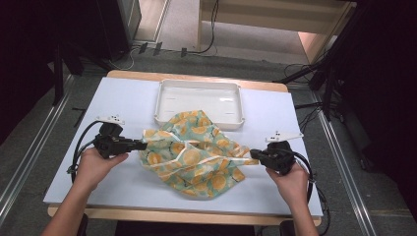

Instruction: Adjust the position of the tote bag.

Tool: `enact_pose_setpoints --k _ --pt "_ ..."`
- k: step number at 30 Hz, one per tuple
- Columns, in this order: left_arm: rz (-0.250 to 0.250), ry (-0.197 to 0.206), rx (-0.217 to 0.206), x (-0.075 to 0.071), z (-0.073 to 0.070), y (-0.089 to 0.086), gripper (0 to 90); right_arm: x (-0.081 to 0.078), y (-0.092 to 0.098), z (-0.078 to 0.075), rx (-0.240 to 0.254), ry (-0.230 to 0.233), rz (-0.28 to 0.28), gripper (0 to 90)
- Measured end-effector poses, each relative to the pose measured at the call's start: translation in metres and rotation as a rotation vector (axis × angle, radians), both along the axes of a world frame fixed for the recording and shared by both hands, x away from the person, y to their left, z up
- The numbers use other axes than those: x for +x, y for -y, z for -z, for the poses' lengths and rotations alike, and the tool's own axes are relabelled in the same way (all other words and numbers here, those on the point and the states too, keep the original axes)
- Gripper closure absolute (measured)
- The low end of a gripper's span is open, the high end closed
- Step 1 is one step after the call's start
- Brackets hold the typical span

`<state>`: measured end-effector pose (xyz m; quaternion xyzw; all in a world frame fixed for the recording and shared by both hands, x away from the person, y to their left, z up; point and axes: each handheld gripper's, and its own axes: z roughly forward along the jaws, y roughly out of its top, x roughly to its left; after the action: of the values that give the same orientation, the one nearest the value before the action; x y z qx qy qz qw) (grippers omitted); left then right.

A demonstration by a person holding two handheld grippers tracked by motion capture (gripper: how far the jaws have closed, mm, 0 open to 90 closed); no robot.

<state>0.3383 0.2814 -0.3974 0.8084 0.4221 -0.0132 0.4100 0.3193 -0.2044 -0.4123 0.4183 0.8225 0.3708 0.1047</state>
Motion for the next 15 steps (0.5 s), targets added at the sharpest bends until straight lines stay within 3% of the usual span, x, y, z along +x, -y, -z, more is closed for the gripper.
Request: enact_pose_setpoints --k 1,2,7,11,14,15 --pt "0.003 0.006 -0.001 -0.001 -0.002 0.000 77.7 -0.001 -0.001 -0.003 0.013 0.014 -0.020 82.7" --pt "0.007 0.009 -0.010 -0.002 -0.003 0.001 77.7 -0.001 -0.001 -0.003 0.013 0.014 -0.020 82.7" --pt "0.038 0.045 -0.028 -0.010 -0.012 -0.001 56.3 -0.005 -0.002 -0.014 0.083 0.057 -0.046 71.7" --pt "0.032 0.070 -0.046 -0.014 -0.019 -0.004 47.4 -0.007 -0.006 -0.020 0.124 0.060 -0.066 70.4" --pt "0.032 0.080 -0.053 -0.015 -0.028 -0.005 47.0 -0.006 -0.010 -0.021 0.133 0.055 -0.073 72.8" --pt "0.032 0.087 -0.042 -0.016 -0.032 -0.005 48.4 -0.006 -0.015 -0.021 0.137 0.049 -0.083 77.3"
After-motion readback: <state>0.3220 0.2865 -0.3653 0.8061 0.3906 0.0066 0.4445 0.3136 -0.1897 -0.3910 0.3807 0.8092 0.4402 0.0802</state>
